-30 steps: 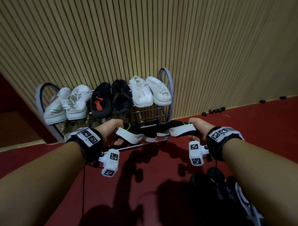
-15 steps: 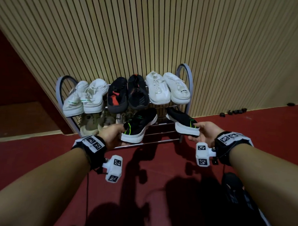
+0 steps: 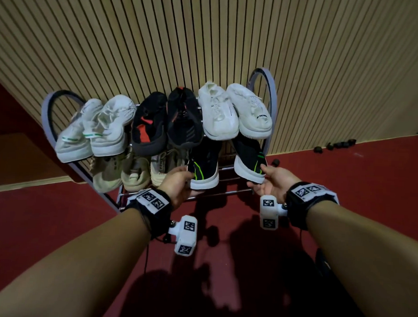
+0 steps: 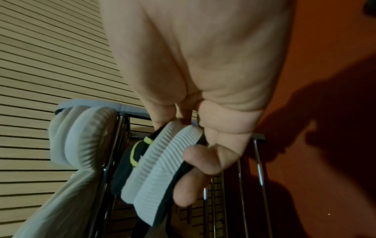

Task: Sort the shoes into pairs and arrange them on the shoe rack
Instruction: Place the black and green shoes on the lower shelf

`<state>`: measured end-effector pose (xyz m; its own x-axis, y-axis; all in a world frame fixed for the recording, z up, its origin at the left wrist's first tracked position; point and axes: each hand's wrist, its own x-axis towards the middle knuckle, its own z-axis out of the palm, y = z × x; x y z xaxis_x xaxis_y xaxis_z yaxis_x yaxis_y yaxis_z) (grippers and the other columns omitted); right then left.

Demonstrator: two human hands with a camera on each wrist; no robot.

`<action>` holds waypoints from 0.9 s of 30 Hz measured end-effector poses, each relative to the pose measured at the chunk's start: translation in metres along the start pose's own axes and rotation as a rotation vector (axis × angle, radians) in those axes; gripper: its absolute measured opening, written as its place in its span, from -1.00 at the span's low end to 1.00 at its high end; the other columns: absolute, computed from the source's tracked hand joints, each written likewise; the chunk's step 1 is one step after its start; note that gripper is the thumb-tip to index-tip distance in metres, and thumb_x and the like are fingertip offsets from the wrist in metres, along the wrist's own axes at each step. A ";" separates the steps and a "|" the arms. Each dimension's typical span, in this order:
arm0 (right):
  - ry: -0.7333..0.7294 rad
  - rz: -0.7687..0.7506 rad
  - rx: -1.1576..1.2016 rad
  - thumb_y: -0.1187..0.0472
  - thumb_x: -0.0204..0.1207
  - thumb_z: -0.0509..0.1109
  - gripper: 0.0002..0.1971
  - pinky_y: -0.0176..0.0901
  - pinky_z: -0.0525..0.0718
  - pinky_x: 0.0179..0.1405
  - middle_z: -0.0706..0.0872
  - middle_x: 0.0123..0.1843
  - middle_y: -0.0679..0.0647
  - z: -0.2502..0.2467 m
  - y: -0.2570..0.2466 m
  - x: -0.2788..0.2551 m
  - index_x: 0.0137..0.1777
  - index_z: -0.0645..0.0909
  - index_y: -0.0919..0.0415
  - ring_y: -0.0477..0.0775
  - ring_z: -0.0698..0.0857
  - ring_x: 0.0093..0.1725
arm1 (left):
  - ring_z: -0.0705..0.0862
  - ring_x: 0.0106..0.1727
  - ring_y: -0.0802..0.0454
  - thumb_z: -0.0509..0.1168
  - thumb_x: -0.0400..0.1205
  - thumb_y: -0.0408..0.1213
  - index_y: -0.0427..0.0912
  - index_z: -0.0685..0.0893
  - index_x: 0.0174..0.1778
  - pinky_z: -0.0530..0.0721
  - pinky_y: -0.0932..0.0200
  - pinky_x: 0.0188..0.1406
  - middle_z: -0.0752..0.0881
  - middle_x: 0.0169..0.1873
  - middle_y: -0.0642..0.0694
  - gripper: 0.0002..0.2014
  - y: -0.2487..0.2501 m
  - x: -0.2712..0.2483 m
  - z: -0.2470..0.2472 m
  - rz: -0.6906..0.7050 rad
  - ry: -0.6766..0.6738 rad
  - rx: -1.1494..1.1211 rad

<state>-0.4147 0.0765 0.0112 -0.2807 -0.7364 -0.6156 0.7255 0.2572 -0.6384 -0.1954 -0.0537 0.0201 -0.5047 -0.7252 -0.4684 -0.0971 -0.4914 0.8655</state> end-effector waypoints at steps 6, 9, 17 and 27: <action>-0.052 -0.011 0.003 0.09 0.75 0.12 -0.78 -0.34 0.46 -0.66 0.70 -0.12 0.18 0.005 -0.003 0.031 0.13 0.52 0.20 0.20 0.68 -0.34 | 0.75 -0.13 -0.18 0.16 0.65 -0.55 -0.32 0.53 0.09 0.79 -0.08 -0.26 0.72 -0.02 -0.31 -0.85 -0.011 0.035 0.021 0.022 0.046 -0.056; -0.018 -0.004 -0.019 0.10 0.76 0.10 -0.81 -0.33 0.45 -0.68 0.68 -0.10 0.18 0.003 -0.004 0.046 0.09 0.50 0.16 0.23 0.71 -0.37 | 0.77 -0.17 -0.17 0.17 0.66 -0.56 -0.33 0.47 0.19 0.82 -0.10 -0.29 0.72 -0.01 -0.32 -0.80 -0.012 0.047 0.029 0.008 0.052 -0.114; 0.096 0.006 0.004 0.00 0.74 0.11 -0.73 -0.37 0.37 -0.71 0.63 -0.13 0.14 -0.003 -0.001 0.081 0.21 0.45 0.18 0.15 0.56 -0.38 | 0.79 -0.11 -0.18 0.22 0.64 -0.52 -0.42 0.52 0.30 0.79 -0.01 -0.28 0.75 0.05 -0.31 -0.70 -0.024 0.073 0.044 0.014 0.106 -0.046; 0.235 -0.063 -0.002 0.08 0.67 0.28 -0.72 -0.33 0.37 -0.71 0.55 -0.31 0.10 -0.009 -0.007 0.097 0.28 0.53 0.21 0.03 0.53 -0.61 | 0.72 -0.27 -0.06 0.14 0.68 -0.56 -0.29 0.57 0.12 0.79 0.05 -0.39 0.72 -0.19 -0.16 -0.81 -0.025 0.083 0.065 -0.055 0.099 -0.022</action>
<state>-0.4526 0.0093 -0.0484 -0.4639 -0.5856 -0.6648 0.7004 0.2170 -0.6800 -0.2903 -0.0704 -0.0291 -0.4119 -0.7404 -0.5313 -0.1031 -0.5414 0.8344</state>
